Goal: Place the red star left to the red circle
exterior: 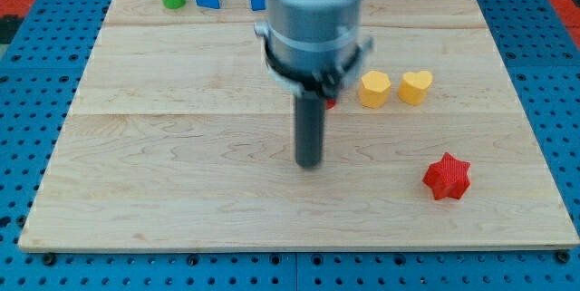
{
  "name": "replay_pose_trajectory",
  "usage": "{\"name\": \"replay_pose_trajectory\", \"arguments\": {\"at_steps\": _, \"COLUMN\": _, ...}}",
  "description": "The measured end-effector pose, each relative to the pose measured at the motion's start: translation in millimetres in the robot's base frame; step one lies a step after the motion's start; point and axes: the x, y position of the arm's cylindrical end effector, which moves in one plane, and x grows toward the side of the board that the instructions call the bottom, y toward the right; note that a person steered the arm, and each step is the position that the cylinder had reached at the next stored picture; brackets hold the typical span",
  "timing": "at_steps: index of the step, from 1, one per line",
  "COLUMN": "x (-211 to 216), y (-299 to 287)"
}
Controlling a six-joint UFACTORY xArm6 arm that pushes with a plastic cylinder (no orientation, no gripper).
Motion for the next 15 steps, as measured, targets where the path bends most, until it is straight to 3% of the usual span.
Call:
{"name": "replay_pose_trajectory", "arguments": {"at_steps": 1, "x": 72.2, "y": 93.5}}
{"name": "replay_pose_trajectory", "arguments": {"at_steps": 2, "x": 51.8, "y": 176.0}}
{"name": "replay_pose_trajectory", "arguments": {"at_steps": 3, "x": 5.7, "y": 184.4}}
{"name": "replay_pose_trajectory", "arguments": {"at_steps": 5, "x": -35.9, "y": 27.5}}
{"name": "replay_pose_trajectory", "arguments": {"at_steps": 6, "x": -6.8, "y": 83.7}}
{"name": "replay_pose_trajectory", "arguments": {"at_steps": 7, "x": 27.0, "y": 42.8}}
{"name": "replay_pose_trajectory", "arguments": {"at_steps": 9, "x": -38.7, "y": -33.0}}
{"name": "replay_pose_trajectory", "arguments": {"at_steps": 11, "x": -45.8, "y": 16.0}}
{"name": "replay_pose_trajectory", "arguments": {"at_steps": 12, "x": -68.9, "y": -53.7}}
{"name": "replay_pose_trajectory", "arguments": {"at_steps": 14, "x": -59.5, "y": -65.8}}
{"name": "replay_pose_trajectory", "arguments": {"at_steps": 15, "x": -46.8, "y": -101.9}}
